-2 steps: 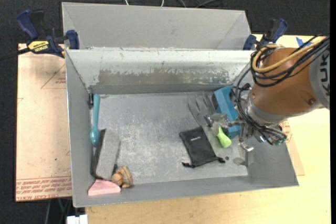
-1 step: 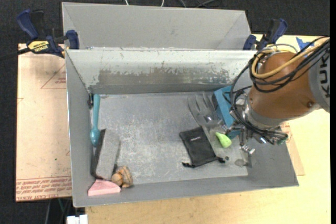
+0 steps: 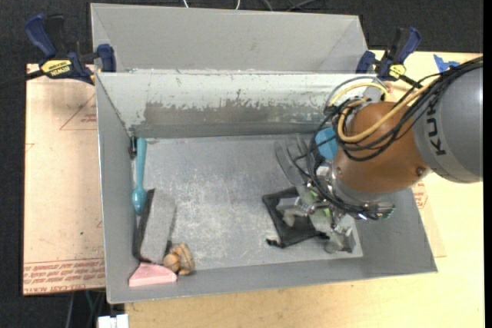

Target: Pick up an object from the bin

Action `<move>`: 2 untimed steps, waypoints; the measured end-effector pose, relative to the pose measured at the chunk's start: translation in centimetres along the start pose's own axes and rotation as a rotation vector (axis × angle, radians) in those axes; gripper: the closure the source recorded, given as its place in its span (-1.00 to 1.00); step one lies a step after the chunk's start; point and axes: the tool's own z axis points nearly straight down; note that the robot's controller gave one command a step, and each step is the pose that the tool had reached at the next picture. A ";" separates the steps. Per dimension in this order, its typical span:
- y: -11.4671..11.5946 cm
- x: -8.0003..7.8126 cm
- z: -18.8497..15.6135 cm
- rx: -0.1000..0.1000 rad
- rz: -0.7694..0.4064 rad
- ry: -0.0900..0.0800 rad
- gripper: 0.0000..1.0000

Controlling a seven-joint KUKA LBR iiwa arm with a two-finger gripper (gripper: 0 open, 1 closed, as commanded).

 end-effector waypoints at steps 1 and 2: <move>-0.3 -0.5 -0.5 0.014 -0.119 -0.004 1.00; -0.3 -0.5 -0.5 0.014 -0.120 -0.004 1.00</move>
Offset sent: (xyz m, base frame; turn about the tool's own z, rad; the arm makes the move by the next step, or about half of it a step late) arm 0.0000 0.0000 0.0000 0.0000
